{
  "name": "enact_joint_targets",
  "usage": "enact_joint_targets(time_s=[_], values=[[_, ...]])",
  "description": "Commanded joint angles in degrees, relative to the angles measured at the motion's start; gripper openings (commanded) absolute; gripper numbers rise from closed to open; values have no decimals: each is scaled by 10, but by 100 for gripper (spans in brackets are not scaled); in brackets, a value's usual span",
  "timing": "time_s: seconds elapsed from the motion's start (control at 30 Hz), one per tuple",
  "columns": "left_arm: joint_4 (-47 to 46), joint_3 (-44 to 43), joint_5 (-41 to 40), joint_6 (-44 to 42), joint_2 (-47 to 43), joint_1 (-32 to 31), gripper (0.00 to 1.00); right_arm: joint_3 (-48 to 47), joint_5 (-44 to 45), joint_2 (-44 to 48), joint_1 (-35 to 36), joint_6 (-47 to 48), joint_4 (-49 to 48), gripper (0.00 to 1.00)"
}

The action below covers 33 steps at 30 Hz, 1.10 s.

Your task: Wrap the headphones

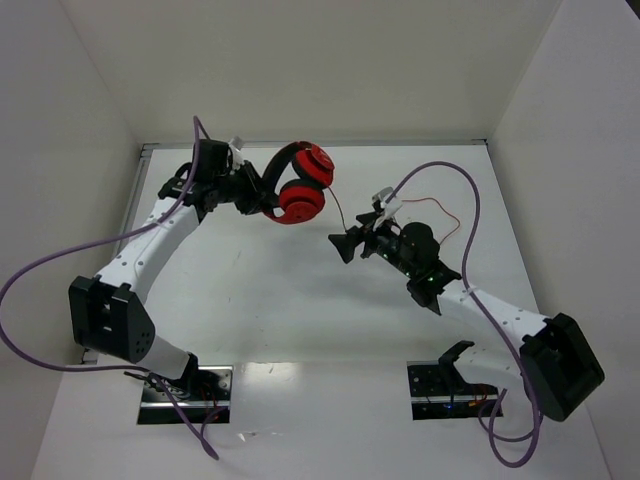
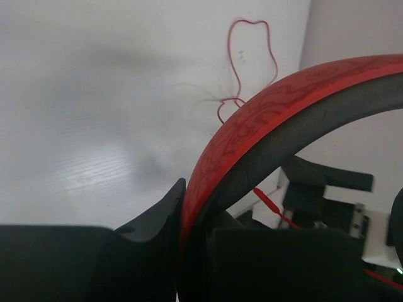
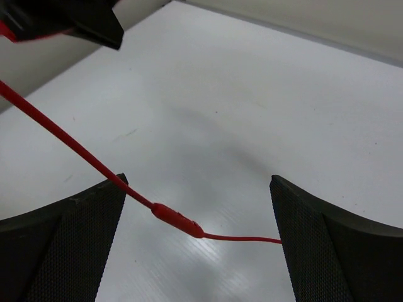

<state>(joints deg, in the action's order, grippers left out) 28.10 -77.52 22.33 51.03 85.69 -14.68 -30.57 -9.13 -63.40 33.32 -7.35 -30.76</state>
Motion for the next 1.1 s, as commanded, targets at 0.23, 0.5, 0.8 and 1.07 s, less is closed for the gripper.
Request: enact_joint_targets(time_s=[0.23, 0.5, 0.8, 1.07], values=[[-112, 27, 154, 86, -41, 11, 0, -36, -12, -81, -4, 55, -112, 100], [-143, 52, 200, 114, -60, 27, 0, -57, -8, -154, -4, 56, -144, 81], [-161, 52, 229, 137, -60, 52, 0, -70, 0, -179, -4, 74, -156, 59], [-174, 52, 252, 142, -54, 52, 0, -94, -5, -206, -4, 57, -193, 33]])
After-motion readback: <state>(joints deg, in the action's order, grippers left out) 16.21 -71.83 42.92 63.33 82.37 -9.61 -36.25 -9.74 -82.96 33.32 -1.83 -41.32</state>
